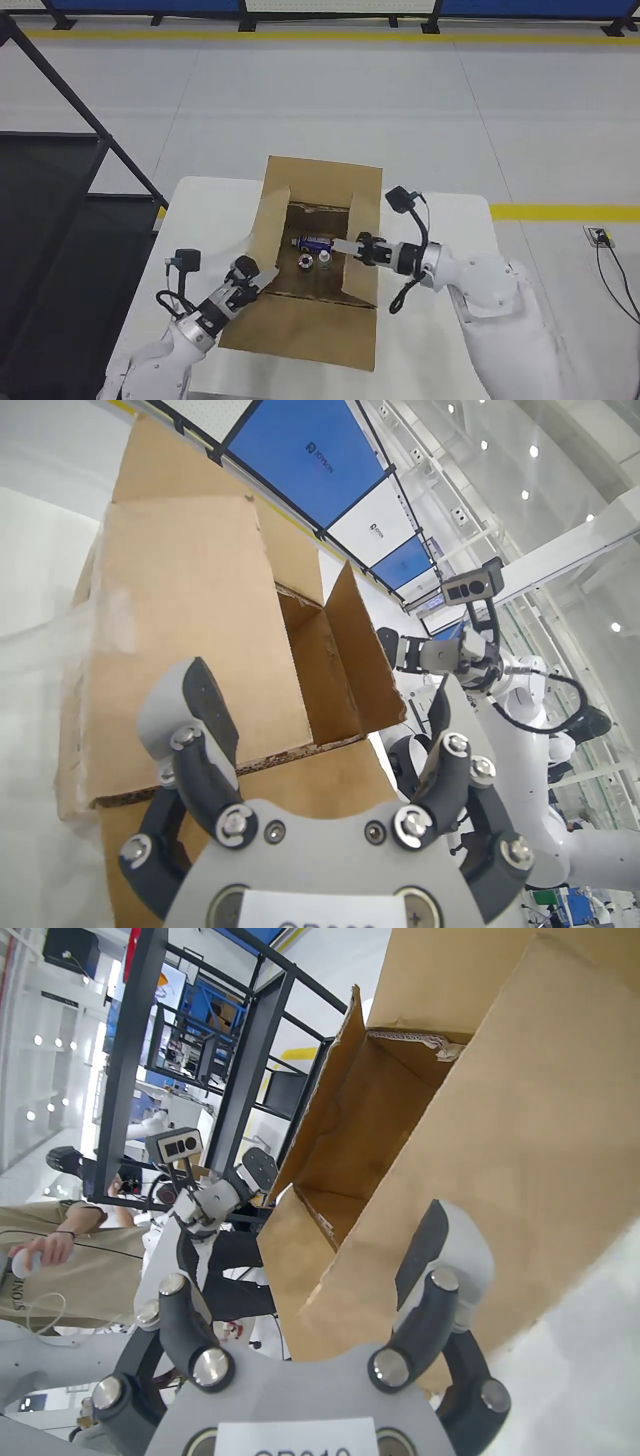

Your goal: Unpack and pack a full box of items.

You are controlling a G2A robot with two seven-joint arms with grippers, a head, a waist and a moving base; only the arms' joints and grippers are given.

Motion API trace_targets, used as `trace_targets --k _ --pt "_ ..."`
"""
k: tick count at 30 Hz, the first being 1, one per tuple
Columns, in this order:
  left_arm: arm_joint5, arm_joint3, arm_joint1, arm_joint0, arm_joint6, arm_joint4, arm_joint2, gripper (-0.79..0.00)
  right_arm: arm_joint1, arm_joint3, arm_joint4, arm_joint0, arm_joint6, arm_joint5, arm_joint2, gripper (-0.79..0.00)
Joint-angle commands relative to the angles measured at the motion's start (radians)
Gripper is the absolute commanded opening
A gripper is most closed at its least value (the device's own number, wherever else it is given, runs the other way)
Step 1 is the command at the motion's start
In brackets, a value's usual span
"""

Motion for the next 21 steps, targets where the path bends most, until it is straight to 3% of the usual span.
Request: trace_targets --k 1,7,16,21 --pt "0.009 0.019 0.0 -0.019 0.007 0.022 0.03 0.0 -0.003 0.039 0.011 0.021 -0.044 0.005 -0.02 0.0" --pt "0.032 0.073 -0.001 -0.065 0.0 0.012 0.087 0.0 -0.007 0.119 -0.043 0.056 -0.148 0.034 -0.082 0.0" --pt "0.032 0.13 0.004 -0.102 -0.002 0.037 0.122 0.0 -0.003 0.206 -0.087 0.082 -0.192 -0.038 -0.132 0.0" --pt "0.033 0.151 0.007 -0.112 0.001 0.046 0.132 0.0 -0.002 0.245 -0.071 0.099 -0.208 -0.011 -0.135 0.0"
